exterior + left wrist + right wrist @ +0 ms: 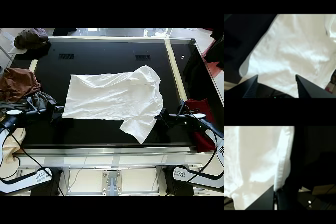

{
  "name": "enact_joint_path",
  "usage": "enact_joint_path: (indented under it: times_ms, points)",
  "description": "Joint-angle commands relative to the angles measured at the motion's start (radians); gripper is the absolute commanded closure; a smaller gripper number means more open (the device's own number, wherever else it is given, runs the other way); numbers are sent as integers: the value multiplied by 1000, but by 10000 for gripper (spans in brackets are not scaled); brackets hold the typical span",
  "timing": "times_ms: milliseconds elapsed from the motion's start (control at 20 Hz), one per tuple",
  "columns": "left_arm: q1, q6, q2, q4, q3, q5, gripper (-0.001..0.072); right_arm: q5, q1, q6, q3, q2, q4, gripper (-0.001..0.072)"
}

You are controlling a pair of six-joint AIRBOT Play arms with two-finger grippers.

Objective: Fold the shirts.

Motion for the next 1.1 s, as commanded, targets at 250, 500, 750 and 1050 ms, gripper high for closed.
enact_joint_path:
  times_ms: [250, 500, 750, 1050]
  points:
    - [-74, -66, -8, 119, -2, 14, 201, 11, 3, -2, 0, 1, 18, 695]
    - [-92, -70, -82, 116, -2, 35, 201, 24, 3, -4, 0, 1, 27, 696]
    - [-100, -67, -82, 13, -2, 147, 202, 24, 3, -8, 0, 1, 27, 696]
    - [-140, -37, -113, -62, 0, 186, 366, 23, 3, -8, 0, 1, 29, 695]
